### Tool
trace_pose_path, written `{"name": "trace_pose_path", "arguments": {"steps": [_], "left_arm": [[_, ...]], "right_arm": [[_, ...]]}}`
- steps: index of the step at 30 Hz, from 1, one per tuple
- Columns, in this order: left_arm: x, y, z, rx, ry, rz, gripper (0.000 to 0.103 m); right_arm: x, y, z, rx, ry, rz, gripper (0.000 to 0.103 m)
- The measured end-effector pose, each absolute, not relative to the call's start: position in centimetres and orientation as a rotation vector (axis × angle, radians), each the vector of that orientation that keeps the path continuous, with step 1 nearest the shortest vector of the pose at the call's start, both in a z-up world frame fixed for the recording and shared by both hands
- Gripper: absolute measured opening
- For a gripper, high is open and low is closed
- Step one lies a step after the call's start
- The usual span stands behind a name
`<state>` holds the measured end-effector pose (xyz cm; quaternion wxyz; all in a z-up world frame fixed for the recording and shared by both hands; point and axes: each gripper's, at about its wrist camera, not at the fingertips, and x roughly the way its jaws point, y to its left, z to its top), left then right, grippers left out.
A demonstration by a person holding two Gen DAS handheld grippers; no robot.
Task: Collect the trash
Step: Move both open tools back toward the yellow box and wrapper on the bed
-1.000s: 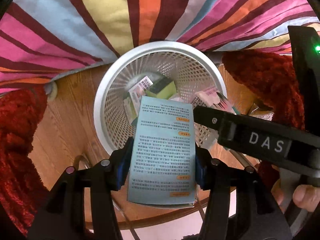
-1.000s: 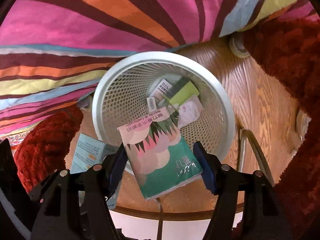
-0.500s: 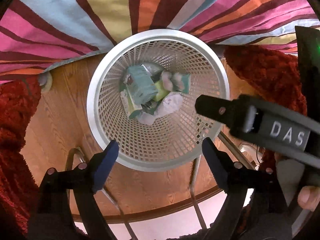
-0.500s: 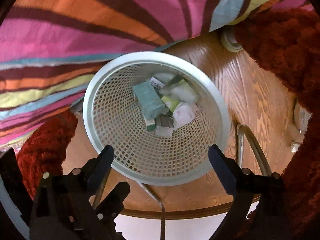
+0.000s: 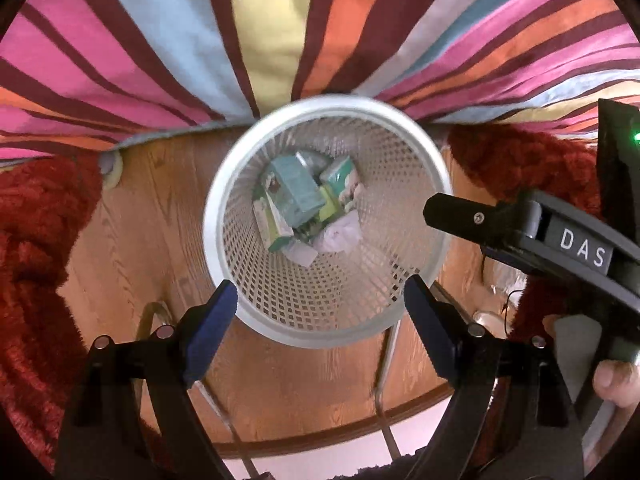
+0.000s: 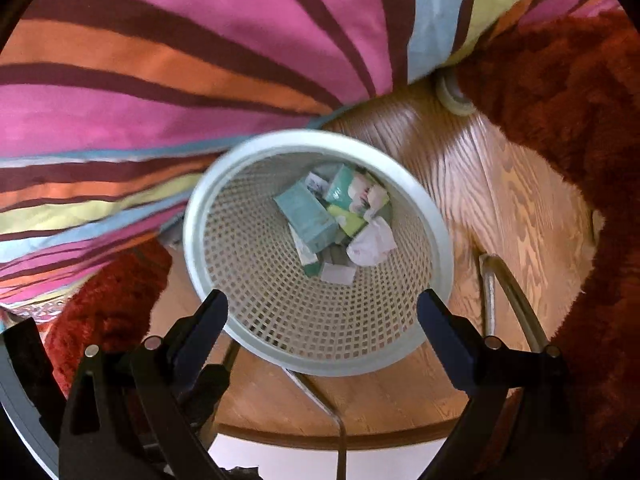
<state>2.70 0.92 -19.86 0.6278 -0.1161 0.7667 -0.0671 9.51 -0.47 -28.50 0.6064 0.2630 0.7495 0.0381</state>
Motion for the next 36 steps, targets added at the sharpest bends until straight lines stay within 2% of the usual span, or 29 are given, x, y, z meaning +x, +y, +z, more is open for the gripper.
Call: {"name": "trace_pose_path", "arguments": {"steps": [8, 15, 21, 29, 36], "left_arm": [[2.2, 2.5, -13.1, -0.23, 1.54, -0.131, 0.083], [1.7, 3.8, -6.0, -0.166, 1.317, -0.094, 0.083], [4.9, 5.5, -0.7, -0.154, 1.147, -0.047, 0.083], [12.9, 8.0, 3.5, -0.3, 1.086, 0.013, 0.083], [21.4, 9.5, 4.8, -0.293, 1.063, 0.058, 0.083]], "right_arm": [[9.3, -0.4, -21.9, 0.501, 1.516, 0.196, 0.091], [9.1, -1.4, -13.4, 0.38, 1.154, 0.266, 0.091], [12.3, -2.4, -8.0, 0.326, 0.917, 0.3, 0.091], [18.2, -2.4, -4.7, 0.274, 0.793, 0.338, 0.091], [22.4, -0.6, -3.2, 0.184, 0.735, 0.385, 0.091]]}}
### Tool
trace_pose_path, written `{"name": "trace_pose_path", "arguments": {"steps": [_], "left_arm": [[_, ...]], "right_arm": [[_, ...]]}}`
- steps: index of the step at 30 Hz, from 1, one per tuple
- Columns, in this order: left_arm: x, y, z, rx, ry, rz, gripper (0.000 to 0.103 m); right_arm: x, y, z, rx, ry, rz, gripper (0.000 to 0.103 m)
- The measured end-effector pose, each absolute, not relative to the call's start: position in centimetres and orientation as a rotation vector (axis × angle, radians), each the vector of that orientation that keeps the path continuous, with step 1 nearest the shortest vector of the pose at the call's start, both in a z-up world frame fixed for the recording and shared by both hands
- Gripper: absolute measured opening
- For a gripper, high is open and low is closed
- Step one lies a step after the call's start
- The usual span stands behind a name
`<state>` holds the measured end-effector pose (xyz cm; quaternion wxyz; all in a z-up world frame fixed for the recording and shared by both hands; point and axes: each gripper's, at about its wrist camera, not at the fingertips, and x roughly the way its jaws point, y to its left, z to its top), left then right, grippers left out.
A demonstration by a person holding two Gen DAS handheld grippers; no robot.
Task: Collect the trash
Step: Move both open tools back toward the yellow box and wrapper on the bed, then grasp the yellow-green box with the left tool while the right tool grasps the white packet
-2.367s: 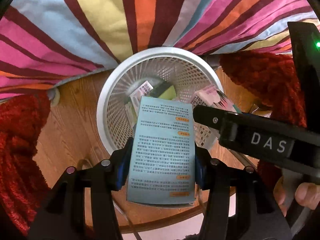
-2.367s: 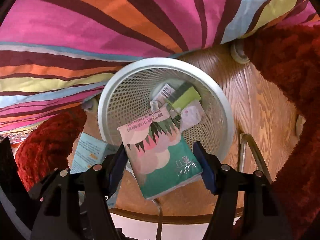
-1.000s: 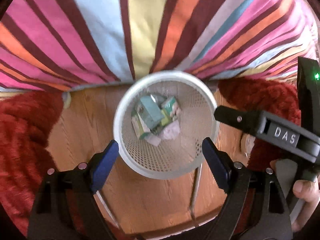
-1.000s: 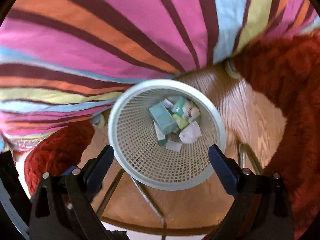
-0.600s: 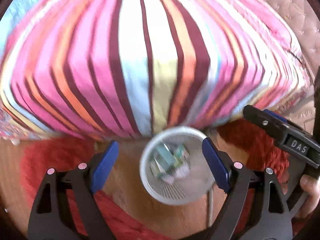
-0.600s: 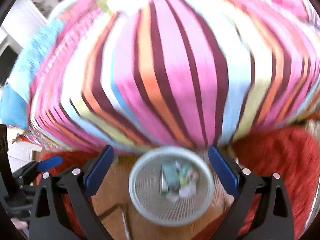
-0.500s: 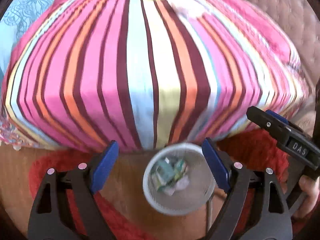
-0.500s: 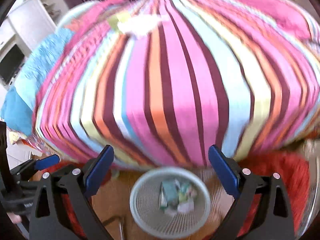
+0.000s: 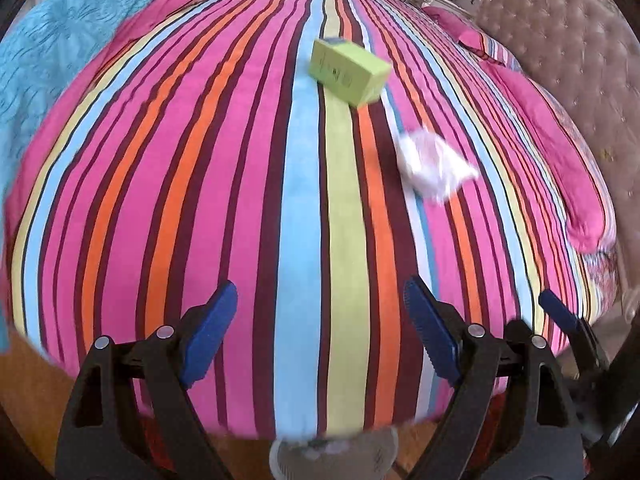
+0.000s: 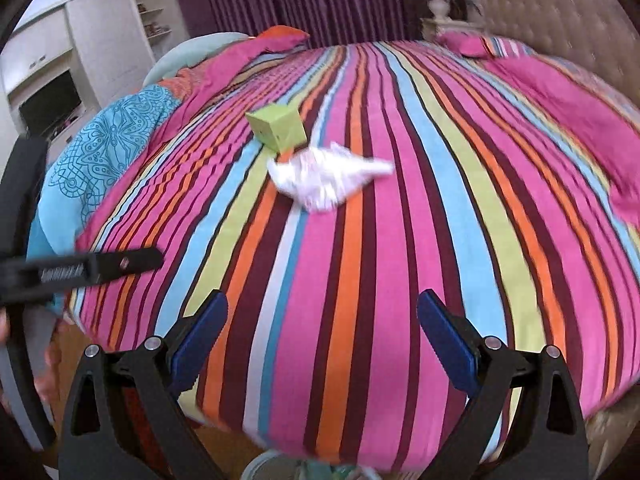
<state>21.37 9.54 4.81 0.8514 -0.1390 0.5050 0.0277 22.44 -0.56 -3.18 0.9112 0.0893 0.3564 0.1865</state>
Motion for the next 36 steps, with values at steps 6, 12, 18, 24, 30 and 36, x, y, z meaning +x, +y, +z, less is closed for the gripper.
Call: {"name": "trace_pose_path", "arguments": {"steps": [6, 12, 18, 24, 30, 36], "left_arm": [[28.4, 10.8, 6.5, -0.309, 1.043, 0.084, 0.083], [34.7, 11.1, 7.7, -0.389, 1.06, 0.121, 0.083], [40.0, 10.4, 7.9, -0.43, 1.098, 0.147, 0.083], [43.6, 10.2, 6.5, -0.49, 1.142, 0.199, 0.083], [46.3, 9.5, 6.4, -0.478, 1.154, 0.226, 0.083], [48.3, 9.3, 4.9, -0.481, 1.2, 0.27, 0.083]], "right_arm": [[25.3, 0.8, -2.7, 0.102, 0.715, 0.429, 0.091], [27.8, 1.3, -3.0, 0.074, 0.721, 0.458, 0.091], [29.7, 1.5, -3.2, 0.054, 0.719, 0.467, 0.091], [30.8, 2.0, -3.8, 0.038, 0.711, 0.475, 0.091], [32.0, 2.7, -4.2, 0.003, 0.696, 0.481, 0.091], [33.6, 3.0, -5.1, 0.016, 0.712, 0.484, 0.091]]}}
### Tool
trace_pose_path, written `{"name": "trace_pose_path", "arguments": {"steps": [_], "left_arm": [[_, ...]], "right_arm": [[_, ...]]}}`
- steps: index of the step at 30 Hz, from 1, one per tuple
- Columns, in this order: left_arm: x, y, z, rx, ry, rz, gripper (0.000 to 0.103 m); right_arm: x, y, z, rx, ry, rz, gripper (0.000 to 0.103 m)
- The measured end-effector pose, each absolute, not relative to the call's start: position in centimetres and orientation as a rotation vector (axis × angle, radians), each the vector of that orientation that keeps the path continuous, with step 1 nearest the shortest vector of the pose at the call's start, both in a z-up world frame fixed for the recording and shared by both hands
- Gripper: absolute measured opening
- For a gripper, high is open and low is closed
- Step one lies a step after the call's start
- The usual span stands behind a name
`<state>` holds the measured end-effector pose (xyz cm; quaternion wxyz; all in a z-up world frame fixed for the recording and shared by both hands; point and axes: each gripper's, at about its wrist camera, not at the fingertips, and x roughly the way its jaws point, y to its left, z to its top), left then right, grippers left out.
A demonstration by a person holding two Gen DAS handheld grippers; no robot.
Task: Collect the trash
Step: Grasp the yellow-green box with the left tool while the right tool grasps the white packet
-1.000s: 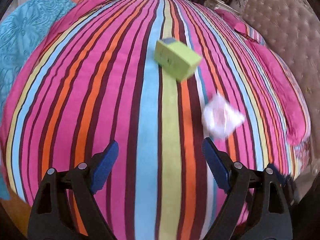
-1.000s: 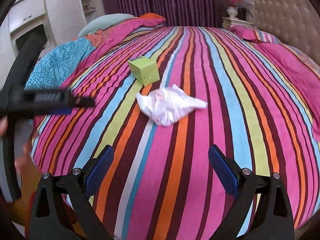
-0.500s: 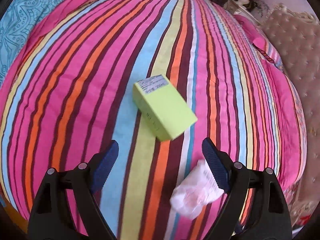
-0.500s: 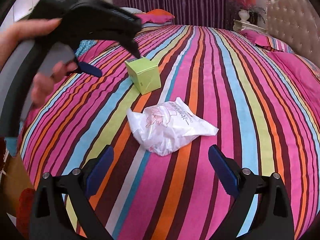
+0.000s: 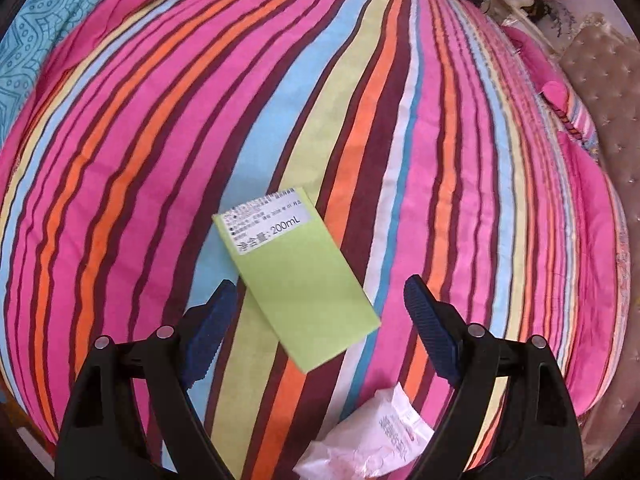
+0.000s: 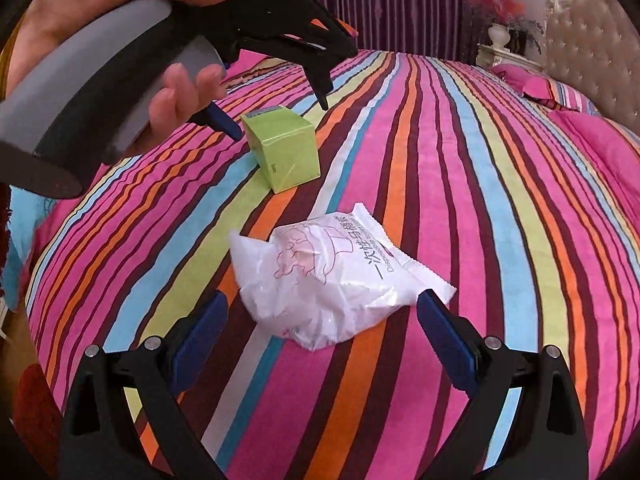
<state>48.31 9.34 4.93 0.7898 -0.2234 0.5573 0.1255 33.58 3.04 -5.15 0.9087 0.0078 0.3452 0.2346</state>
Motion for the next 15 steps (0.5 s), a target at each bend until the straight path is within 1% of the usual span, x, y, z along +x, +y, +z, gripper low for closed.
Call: {"name": "trace_pose_path", "arguments": {"steps": [5, 7, 8, 10, 11, 15], "left_arm": [[49.3, 9.2, 3.1, -0.417, 1.238, 0.307, 0.083], [49.4, 9.2, 2.3, -0.37, 1.247, 0.313, 0.081], [49.4, 9.2, 2.0, -0.353, 1.248, 0.307, 0.071], [49.1, 9.6, 1.4, -0.331, 1.24, 0.3, 0.064], [49.0, 9.8, 1.3, -0.311, 1.233, 0.3, 0.058], [48.4, 10.2, 1.3, -0.258, 1.205, 0.246, 0.056]], "right_arm": [[34.4, 3.3, -5.1, -0.01, 0.703, 0.497, 0.091], [34.8, 3.5, -5.0, -0.015, 0.703, 0.508, 0.091], [35.0, 3.5, -5.0, -0.014, 0.706, 0.513, 0.091], [35.4, 3.6, -5.0, -0.001, 0.715, 0.524, 0.091], [35.5, 3.6, -5.0, 0.007, 0.718, 0.527, 0.091], [35.8, 3.8, -5.1, 0.034, 0.732, 0.534, 0.091]]}}
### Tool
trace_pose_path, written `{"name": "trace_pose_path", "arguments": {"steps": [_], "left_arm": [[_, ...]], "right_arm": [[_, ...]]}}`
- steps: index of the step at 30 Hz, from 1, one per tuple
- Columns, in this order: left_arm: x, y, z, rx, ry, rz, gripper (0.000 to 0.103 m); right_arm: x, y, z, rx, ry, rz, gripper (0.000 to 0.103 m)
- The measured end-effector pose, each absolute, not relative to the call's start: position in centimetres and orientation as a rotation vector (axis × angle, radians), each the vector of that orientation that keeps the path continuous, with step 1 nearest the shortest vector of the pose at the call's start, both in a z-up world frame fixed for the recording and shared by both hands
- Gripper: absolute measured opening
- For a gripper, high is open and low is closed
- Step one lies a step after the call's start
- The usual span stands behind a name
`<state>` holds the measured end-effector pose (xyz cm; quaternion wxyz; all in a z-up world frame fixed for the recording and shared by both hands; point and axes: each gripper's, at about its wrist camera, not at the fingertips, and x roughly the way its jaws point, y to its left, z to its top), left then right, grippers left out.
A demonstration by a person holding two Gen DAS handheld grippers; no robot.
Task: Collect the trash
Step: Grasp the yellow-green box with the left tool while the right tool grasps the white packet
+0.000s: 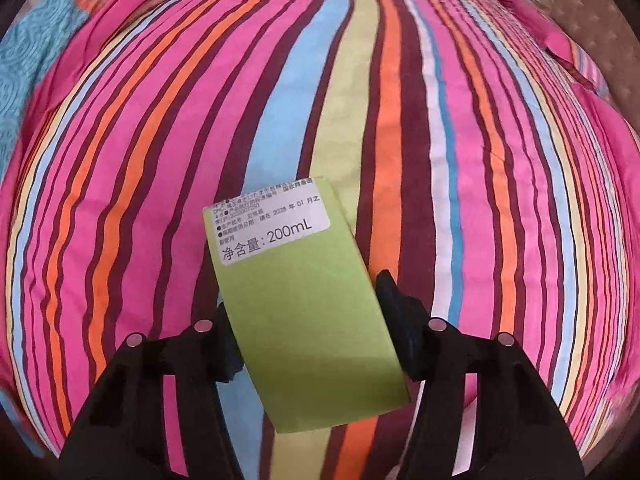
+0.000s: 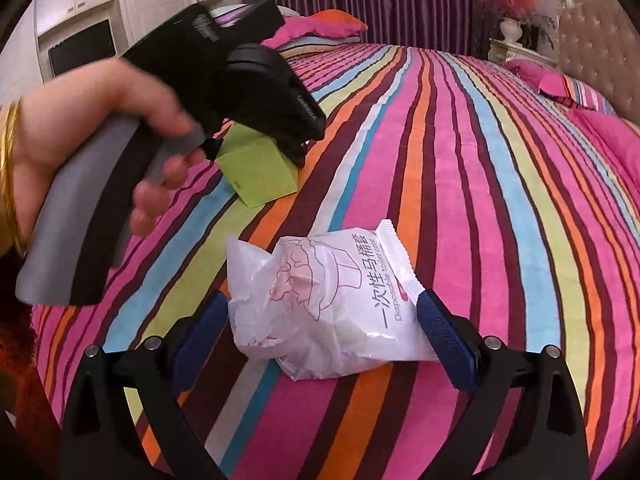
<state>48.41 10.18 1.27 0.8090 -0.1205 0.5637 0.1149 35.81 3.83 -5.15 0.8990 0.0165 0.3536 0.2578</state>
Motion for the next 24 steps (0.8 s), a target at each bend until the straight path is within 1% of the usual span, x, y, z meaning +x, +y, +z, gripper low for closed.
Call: {"name": "trace_pose_path", "arguments": {"steps": [5, 11, 13, 14, 15, 17, 21, 24], "left_arm": [[48.1, 10.4, 1.4, -0.239, 1.189, 0.214, 0.056], [47.8, 10.4, 1.5, -0.207, 1.168, 0.189, 0.056], [47.5, 10.5, 1.7, -0.208, 1.157, 0.174, 0.056], [47.3, 10.6, 1.8, -0.207, 1.152, 0.168, 0.056], [47.0, 10.7, 1.8, -0.205, 1.149, 0.161, 0.056], [46.5, 11.1, 2.0, -0.205, 1.14, 0.152, 0.056], [45.1, 12.0, 2.2, -0.204, 1.126, 0.137, 0.055], [44.0, 12.3, 2.3, -0.178, 1.11, 0.132, 0.055]], "right_arm": [[36.4, 4.4, -5.8, 0.02, 0.762, 0.524, 0.094], [36.8, 4.9, -5.7, -0.002, 0.772, 0.509, 0.093], [36.8, 5.1, -5.6, -0.017, 0.77, 0.498, 0.088], [36.7, 5.0, -5.5, -0.019, 0.768, 0.48, 0.081], [36.5, 4.8, -5.5, -0.01, 0.766, 0.473, 0.078], [36.4, 4.2, -5.5, 0.019, 0.771, 0.471, 0.074], [36.4, 3.7, -5.2, 0.034, 0.782, 0.451, 0.069], [36.0, 3.4, -5.0, 0.046, 0.784, 0.423, 0.067]]}}
